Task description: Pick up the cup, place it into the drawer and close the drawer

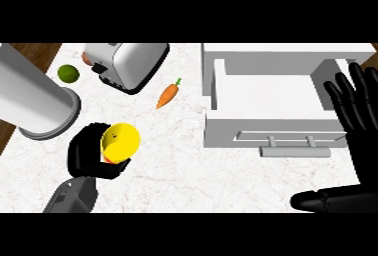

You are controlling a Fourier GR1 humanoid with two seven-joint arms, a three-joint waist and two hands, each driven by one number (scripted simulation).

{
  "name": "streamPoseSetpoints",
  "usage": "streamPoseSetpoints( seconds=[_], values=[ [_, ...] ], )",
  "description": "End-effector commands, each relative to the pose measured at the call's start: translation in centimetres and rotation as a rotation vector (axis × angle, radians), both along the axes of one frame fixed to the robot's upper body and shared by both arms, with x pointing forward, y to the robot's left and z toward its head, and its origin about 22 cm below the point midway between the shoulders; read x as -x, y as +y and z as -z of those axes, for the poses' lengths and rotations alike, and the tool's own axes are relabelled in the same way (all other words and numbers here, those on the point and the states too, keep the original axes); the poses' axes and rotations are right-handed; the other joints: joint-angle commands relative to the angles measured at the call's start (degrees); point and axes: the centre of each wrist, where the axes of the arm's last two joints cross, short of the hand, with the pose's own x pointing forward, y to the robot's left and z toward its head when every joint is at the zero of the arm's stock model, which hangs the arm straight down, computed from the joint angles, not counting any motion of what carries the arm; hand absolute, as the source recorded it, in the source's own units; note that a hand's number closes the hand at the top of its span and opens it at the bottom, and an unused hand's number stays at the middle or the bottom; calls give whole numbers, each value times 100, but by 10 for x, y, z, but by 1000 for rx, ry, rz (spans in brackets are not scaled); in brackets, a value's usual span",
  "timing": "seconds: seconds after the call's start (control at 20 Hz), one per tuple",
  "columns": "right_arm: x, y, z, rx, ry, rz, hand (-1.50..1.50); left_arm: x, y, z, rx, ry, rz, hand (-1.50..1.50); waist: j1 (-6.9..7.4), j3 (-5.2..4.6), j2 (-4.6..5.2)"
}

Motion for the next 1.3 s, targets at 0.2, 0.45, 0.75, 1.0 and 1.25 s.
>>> streamPoseSetpoints(
  seconds=[0.2, 0.45, 0.75, 1.0, 1.25],
  values=[
    [0, 0, 26, -3, 14, -9, -150, -16, -34, -67, -23, -83, 157, 150, 10, 3, 3],
    [-3, -5, 3, -4, 13, -1, -150, -38, -68, -133, 1, -101, 189, 150, 0, 1, -2],
    [-5, 12, 1, -9, 3, 1, -150, -62, -96, -189, -21, -141, 201, 150, -31, -2, 12],
    [-5, 0, 10, 0, -1, 12, -150, -82, -139, -212, -68, -150, 211, 150, -75, -2, 23],
    [12, -2, 6, 1, 7, 4, -150, -84, -157, -242, -95, -122, 195, 150, -64, -2, 11]
  ],
)
